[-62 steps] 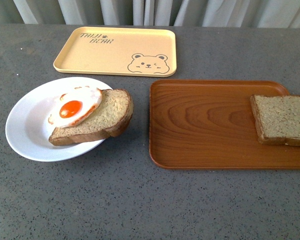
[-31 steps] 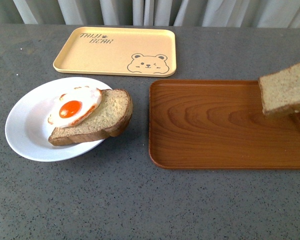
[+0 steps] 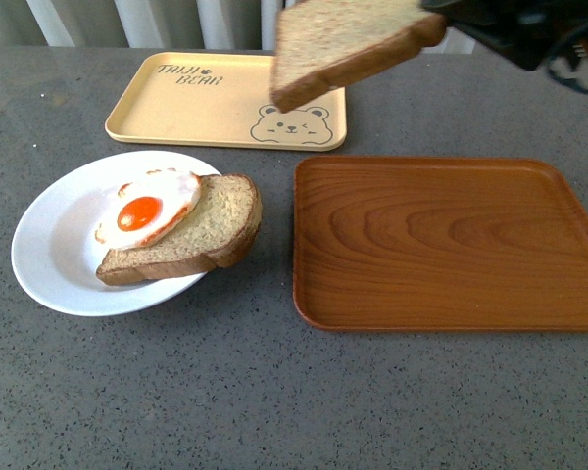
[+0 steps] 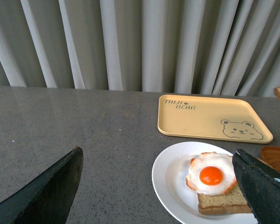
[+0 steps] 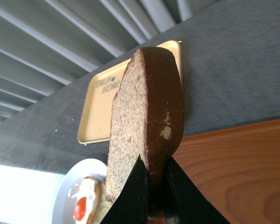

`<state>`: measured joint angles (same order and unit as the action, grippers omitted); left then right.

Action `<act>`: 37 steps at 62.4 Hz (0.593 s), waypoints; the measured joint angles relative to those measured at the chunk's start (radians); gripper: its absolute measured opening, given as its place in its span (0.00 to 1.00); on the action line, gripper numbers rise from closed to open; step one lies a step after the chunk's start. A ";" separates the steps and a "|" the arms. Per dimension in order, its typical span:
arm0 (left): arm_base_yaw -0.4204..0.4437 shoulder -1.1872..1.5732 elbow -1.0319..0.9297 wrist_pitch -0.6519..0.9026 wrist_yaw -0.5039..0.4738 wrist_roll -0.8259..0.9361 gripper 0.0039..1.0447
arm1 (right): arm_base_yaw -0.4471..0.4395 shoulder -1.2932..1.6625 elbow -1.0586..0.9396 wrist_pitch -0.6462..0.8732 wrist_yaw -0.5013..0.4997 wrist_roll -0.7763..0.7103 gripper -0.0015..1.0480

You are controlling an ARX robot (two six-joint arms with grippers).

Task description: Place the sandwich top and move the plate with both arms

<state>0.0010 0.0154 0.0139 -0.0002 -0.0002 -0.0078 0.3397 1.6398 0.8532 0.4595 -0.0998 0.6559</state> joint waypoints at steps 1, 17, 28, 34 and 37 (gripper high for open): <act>0.000 0.000 0.000 0.000 0.000 0.000 0.92 | 0.019 0.017 0.014 0.002 0.009 0.005 0.03; 0.000 0.000 0.000 0.000 0.000 0.000 0.92 | 0.201 0.212 0.129 0.011 0.092 0.086 0.03; 0.000 0.000 0.000 0.000 0.000 0.000 0.92 | 0.289 0.266 0.148 0.018 0.129 0.121 0.03; 0.000 0.000 0.000 0.000 0.000 0.000 0.92 | 0.312 0.279 0.148 0.026 0.135 0.124 0.03; 0.000 0.000 0.000 0.000 0.000 0.000 0.92 | 0.324 0.295 0.148 0.030 0.139 0.127 0.03</act>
<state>0.0010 0.0154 0.0139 -0.0002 -0.0002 -0.0078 0.6636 1.9347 1.0008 0.4892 0.0395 0.7834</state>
